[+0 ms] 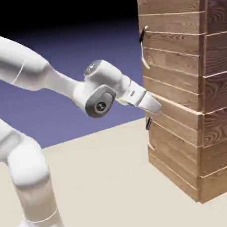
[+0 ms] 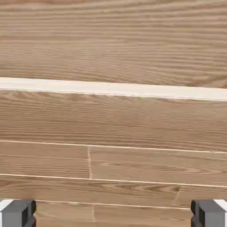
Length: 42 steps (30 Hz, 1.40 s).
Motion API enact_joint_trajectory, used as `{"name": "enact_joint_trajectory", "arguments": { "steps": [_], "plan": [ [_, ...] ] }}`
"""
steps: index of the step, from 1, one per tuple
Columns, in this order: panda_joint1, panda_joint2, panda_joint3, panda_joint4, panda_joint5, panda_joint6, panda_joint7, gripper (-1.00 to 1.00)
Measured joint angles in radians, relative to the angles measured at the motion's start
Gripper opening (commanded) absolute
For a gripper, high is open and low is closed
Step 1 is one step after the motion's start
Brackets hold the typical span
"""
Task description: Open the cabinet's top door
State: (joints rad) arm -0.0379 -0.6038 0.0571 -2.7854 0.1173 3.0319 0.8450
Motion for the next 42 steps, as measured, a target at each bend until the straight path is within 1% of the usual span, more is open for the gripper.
{"name": "enact_joint_trajectory", "arguments": {
  "steps": [42],
  "plan": [
    [-0.777, -0.526, 0.889, 0.383, 1.827, -0.08, 1.62, 0.0]
  ]
}}
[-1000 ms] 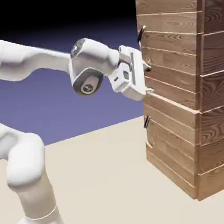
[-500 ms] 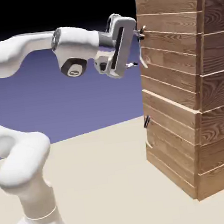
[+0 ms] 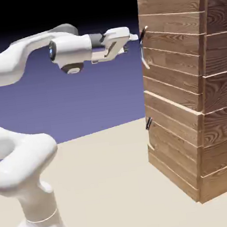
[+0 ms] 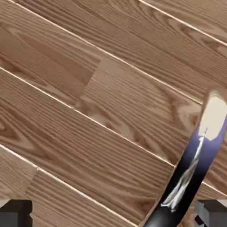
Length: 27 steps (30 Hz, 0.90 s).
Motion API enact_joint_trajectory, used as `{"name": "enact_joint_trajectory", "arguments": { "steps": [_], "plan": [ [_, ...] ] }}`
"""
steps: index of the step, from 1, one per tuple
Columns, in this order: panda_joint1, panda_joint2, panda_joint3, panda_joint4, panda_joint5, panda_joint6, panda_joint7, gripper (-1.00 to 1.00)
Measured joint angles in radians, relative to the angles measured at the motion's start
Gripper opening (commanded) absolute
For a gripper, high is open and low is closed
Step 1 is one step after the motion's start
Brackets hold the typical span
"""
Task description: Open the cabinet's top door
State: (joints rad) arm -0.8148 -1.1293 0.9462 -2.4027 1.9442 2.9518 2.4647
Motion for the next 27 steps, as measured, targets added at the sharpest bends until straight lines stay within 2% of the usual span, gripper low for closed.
{"name": "enact_joint_trajectory", "arguments": {
  "steps": [6, 11, 12, 14, 20, 27],
  "plan": [
    [-0.11, -0.074, 0.126, 0.054, 0.259, -0.011, 0.23, 0.0],
    [-0.254, -0.062, 0.179, 0.149, 0.312, -0.055, 0.213, 0.0],
    [-0.29, -0.059, 0.192, 0.173, 0.325, -0.066, 0.209, -1.0],
    [-0.29, -0.059, 0.192, 0.173, 0.325, -0.066, 0.209, -1.0],
    [-0.102, -0.105, 0.018, -0.044, 0.35, -0.304, 0.083, -1.0],
    [0.087, -0.138, -0.233, -0.262, 0.235, -0.58, -0.014, -1.0]
  ]
}}
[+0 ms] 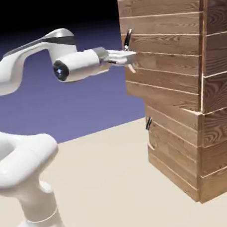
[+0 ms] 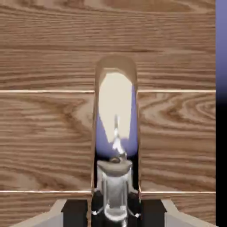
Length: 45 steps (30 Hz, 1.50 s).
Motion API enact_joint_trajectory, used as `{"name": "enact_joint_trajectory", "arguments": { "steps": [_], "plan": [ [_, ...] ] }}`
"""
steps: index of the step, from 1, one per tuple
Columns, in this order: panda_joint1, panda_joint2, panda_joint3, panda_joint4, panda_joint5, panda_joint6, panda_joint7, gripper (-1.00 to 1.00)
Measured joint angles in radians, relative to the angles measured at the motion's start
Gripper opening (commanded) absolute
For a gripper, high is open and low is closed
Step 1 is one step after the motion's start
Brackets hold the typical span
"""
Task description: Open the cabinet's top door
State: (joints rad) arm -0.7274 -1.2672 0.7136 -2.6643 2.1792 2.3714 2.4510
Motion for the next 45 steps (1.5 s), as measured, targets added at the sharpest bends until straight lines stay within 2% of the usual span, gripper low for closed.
{"name": "enact_joint_trajectory", "arguments": {
  "steps": [11, 21, 32, 45],
  "plan": [
    [0.102, 0.001, -0.399, -0.15, -0.311, -0.378, -0.087, -1.0],
    [0.11, 0.159, -0.761, -0.11, -0.644, -0.731, -0.19, -1.0],
    [0.217, 0.537, -1.121, 0.161, -0.974, -1.162, -0.346, -1.0],
    [0.385, 1.007, -1.397, 0.595, -1.122, -1.645, -0.541, -1.0]
  ]
}}
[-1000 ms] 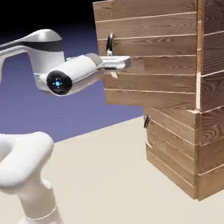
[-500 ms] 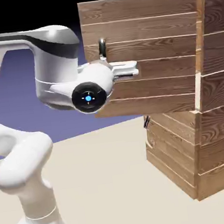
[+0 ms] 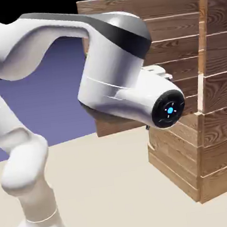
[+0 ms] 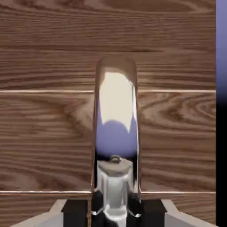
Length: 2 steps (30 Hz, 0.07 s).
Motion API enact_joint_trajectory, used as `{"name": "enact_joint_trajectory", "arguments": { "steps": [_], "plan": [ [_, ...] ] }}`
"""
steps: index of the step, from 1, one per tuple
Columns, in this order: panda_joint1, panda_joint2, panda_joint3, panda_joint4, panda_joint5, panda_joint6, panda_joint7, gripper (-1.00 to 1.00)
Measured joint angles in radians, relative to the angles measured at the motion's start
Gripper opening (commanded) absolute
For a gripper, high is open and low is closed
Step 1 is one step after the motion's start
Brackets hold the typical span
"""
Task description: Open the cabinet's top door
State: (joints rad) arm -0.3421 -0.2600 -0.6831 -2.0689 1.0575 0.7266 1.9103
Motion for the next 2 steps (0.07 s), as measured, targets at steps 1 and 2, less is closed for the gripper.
{"name": "enact_joint_trajectory", "arguments": {
  "steps": [1, 2],
  "plan": [
    [0.002, 0.011, -0.005, 0.01, -0.001, -0.011, -0.005, 1.0],
    [0.003, 0.011, -0.005, 0.01, -0.002, -0.012, -0.006, 1.0]
  ]
}}
